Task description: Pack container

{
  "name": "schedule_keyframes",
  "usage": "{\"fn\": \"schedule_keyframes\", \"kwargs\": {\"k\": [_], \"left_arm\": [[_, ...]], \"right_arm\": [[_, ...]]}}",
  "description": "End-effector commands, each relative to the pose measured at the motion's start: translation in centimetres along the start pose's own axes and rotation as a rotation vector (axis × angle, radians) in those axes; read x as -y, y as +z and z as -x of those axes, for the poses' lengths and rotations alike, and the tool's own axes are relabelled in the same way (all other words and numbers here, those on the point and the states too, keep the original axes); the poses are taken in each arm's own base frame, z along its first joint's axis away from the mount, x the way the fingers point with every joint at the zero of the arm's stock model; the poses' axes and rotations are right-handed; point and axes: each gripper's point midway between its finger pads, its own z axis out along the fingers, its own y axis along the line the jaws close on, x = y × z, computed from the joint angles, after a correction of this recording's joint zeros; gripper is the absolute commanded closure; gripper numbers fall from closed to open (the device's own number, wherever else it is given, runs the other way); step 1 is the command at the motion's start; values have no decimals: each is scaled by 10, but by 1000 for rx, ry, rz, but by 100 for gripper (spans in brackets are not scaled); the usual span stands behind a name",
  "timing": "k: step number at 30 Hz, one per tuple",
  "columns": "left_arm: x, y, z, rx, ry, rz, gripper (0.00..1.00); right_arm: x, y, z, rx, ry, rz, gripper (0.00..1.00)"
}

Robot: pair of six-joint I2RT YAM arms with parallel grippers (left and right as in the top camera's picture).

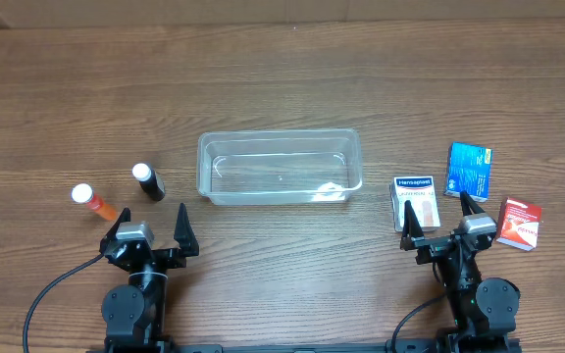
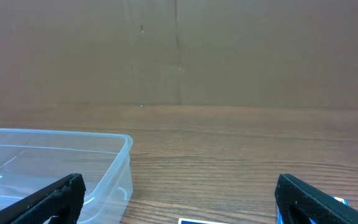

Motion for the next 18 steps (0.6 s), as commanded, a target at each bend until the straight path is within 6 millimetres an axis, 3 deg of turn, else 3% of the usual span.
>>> {"fn": "schedule_keyframes", "kwargs": {"k": [1, 18], "left_arm": [[0, 0, 1, 8, -8, -1, 0], [2, 0, 2, 10, -8, -12, 0]], "right_arm": [[-1, 0, -1, 5, -4, 7, 0], [-2, 0, 2, 19, 50, 13, 0]]}}
